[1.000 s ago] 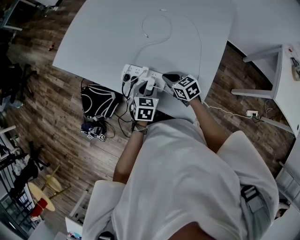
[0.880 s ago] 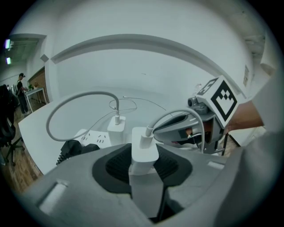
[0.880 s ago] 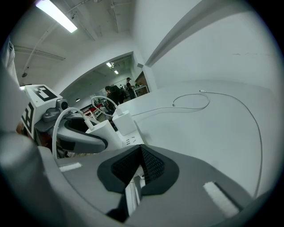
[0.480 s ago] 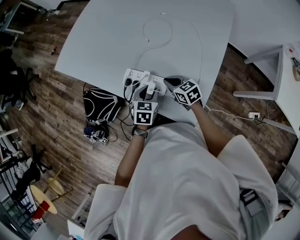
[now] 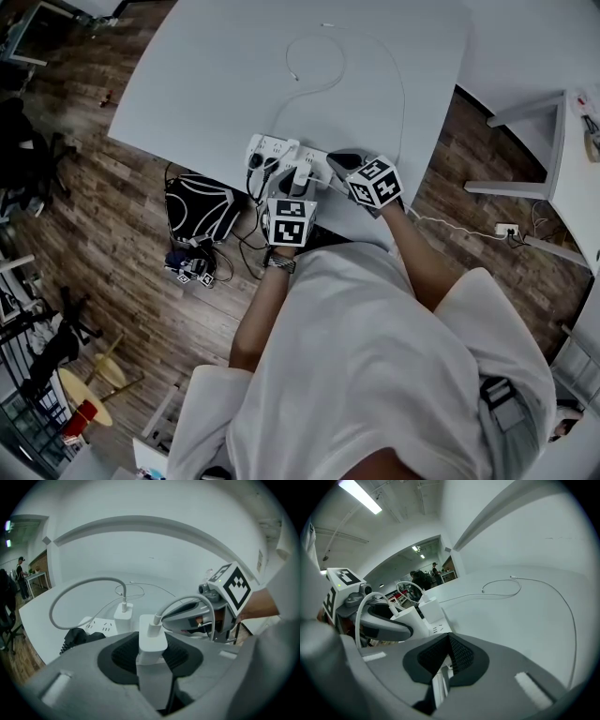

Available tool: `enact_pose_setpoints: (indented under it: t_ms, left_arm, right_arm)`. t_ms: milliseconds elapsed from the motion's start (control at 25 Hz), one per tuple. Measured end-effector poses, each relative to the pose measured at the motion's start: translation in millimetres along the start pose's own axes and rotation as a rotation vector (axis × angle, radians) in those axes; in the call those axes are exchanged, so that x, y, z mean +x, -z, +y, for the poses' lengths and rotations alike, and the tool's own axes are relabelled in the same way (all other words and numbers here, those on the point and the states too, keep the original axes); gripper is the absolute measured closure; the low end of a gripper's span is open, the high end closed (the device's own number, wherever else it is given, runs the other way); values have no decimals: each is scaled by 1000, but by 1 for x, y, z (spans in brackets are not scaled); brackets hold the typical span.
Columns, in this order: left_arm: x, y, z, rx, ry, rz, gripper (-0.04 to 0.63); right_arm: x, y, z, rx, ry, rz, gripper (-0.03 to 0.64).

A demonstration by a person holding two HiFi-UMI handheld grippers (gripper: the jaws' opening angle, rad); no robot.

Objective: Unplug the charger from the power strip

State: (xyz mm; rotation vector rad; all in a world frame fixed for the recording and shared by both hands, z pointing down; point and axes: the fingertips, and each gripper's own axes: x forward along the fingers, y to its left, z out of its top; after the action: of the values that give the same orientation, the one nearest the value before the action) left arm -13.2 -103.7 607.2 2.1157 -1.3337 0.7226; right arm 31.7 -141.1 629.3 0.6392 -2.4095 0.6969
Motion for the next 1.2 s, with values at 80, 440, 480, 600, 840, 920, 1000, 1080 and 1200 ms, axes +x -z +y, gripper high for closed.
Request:
enact_pose_setpoints:
  t_ms: [80, 440, 480, 600, 840, 920, 1000, 1080, 1200]
  left_arm:
    - [0, 0, 1, -48, 21, -11, 449]
    - [-1, -1, 1, -64, 30, -23, 448]
    - [0, 0, 0, -46, 22, -18, 449]
    - [0, 1, -1, 28, -8, -1, 449]
    - [2, -1, -2, 62, -9, 2, 451]
    - [1, -2, 0, 38, -7, -2, 451]
    - [0, -1, 0, -6, 6, -12, 450]
    - [0, -2, 0, -53, 28, -21, 449]
    - [-1, -2, 1, -76, 40, -30, 448]
  right_arm:
    - [0, 1, 0, -1, 0, 1, 615]
    - [0, 1, -1, -2, 1, 1, 615]
    - [0, 1, -1, -3, 0, 0, 615]
    - [1, 2, 0, -5, -2, 1, 615]
    - [1, 1, -1, -2, 1, -1, 615]
    - [2, 0, -1, -5, 0, -2, 615]
    - [1, 0, -1, -7, 0, -1, 615]
    - [0, 1, -1, -7, 0, 0, 615]
    - [0, 1, -2, -6, 1, 0, 615]
